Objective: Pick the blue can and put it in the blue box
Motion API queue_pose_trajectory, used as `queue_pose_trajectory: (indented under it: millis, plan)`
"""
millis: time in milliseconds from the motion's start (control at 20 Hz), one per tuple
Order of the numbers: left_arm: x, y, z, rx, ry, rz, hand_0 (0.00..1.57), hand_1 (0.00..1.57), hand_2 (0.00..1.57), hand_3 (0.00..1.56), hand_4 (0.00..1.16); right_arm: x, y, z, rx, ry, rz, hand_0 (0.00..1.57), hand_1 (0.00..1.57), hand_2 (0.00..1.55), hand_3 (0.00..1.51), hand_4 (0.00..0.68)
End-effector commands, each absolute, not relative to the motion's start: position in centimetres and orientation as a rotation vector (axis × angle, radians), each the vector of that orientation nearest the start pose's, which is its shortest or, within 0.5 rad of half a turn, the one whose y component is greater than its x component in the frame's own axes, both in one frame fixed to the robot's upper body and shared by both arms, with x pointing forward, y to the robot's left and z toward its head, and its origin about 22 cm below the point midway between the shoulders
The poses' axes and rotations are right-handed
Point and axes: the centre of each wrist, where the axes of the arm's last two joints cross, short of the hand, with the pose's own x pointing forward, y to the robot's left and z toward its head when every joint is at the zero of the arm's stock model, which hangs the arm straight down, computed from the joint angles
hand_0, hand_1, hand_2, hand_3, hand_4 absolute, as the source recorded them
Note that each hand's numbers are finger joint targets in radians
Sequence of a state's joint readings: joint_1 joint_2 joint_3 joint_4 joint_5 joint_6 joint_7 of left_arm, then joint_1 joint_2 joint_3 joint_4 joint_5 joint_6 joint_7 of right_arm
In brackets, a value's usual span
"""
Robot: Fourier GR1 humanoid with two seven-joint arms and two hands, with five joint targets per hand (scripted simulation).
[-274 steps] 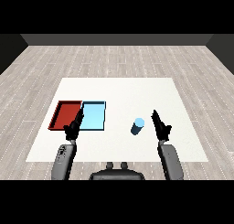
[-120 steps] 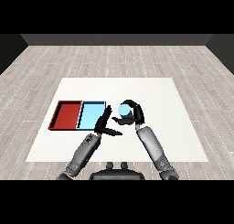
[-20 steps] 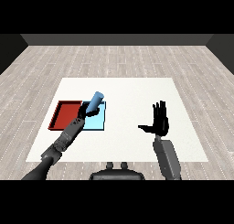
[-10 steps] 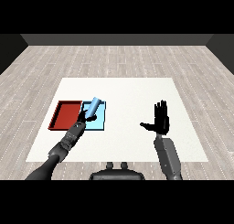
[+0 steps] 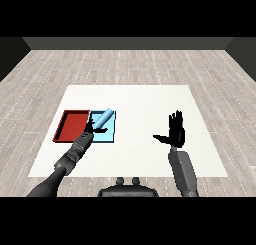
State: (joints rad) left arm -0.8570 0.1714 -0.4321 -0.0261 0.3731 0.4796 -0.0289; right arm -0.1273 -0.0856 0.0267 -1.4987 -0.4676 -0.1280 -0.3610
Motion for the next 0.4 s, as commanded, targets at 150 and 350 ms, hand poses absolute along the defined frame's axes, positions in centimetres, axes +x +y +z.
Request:
queue_pose_trajectory:
  millis: [150, 350]
  plan:
    - [37.2, 23.8, -6.7, 0.646, -1.093, -0.056, 0.00, 0.00, 0.00, 0.00, 0.00, 27.9, -23.1, 1.9, 0.233, -1.908, -0.403, 0.00, 0.00, 0.00, 0.00, 0.000]
    - [39.3, 24.0, -3.8, 0.563, -1.317, -0.054, 0.00, 0.00, 0.00, 0.00, 0.00, 27.4, -22.7, 1.8, 0.230, -1.911, -0.333, 0.00, 0.00, 0.00, 0.00, 0.000]
